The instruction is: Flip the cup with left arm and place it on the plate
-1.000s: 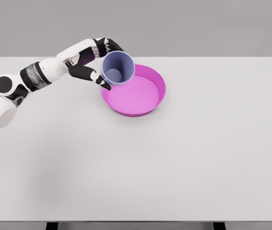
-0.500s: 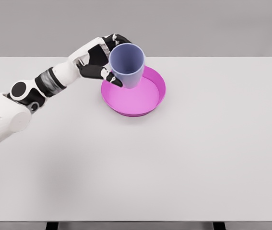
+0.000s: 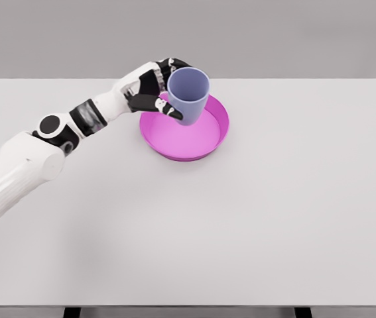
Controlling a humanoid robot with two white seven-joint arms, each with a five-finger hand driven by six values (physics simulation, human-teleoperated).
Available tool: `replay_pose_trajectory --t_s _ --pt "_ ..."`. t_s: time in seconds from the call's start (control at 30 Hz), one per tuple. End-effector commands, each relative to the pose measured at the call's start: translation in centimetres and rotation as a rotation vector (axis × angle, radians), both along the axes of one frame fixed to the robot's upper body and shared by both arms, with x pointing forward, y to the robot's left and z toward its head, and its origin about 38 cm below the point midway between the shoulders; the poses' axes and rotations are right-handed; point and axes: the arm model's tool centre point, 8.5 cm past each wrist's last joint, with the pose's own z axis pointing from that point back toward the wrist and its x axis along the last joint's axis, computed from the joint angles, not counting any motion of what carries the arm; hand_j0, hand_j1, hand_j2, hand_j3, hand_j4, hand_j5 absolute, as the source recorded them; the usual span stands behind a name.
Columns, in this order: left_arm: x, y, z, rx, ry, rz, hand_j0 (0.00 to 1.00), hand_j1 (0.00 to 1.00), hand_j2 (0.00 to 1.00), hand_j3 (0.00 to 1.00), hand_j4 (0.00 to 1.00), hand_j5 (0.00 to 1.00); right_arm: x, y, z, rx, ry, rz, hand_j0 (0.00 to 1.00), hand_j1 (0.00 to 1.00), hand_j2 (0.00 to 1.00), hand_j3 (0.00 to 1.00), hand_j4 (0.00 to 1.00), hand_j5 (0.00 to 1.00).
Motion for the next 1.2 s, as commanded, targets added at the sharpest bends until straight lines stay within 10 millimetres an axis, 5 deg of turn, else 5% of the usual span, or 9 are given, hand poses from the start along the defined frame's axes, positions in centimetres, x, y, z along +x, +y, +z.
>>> replay_pose_trajectory --t_s 0.0,0.53,0.8,1.17 --pt "0.0 -0.8 0.0 -0.012 0.004 -0.006 0.53 0.53 0.53 0.53 0.53 0.53 0.0 0.0 0.0 0.000 0.000 0.000 1.00 1.00 1.00 1.00 1.00 1.00" --pt "1.4 0.1 -2.6 0.066 0.041 0.075 0.53 0.53 0.53 0.53 0.53 0.53 -0.1 0.0 0.0 0.000 0.002 0.001 1.00 1.00 1.00 1.00 1.00 1.00" --pt "1.5 0.3 -2.2 0.079 0.019 0.085 1.00 1.00 1.00 1.00 1.00 1.00 -0.1 0.0 0.0 0.000 0.001 0.000 1.00 1.00 1.00 1.00 1.00 1.00" --pt "1.3 0.9 -1.5 0.073 -0.004 0.080 1.00 1.00 1.00 1.00 1.00 1.00 -0.1 0.0 0.0 0.000 0.001 0.000 1.00 1.00 1.00 1.00 1.00 1.00"
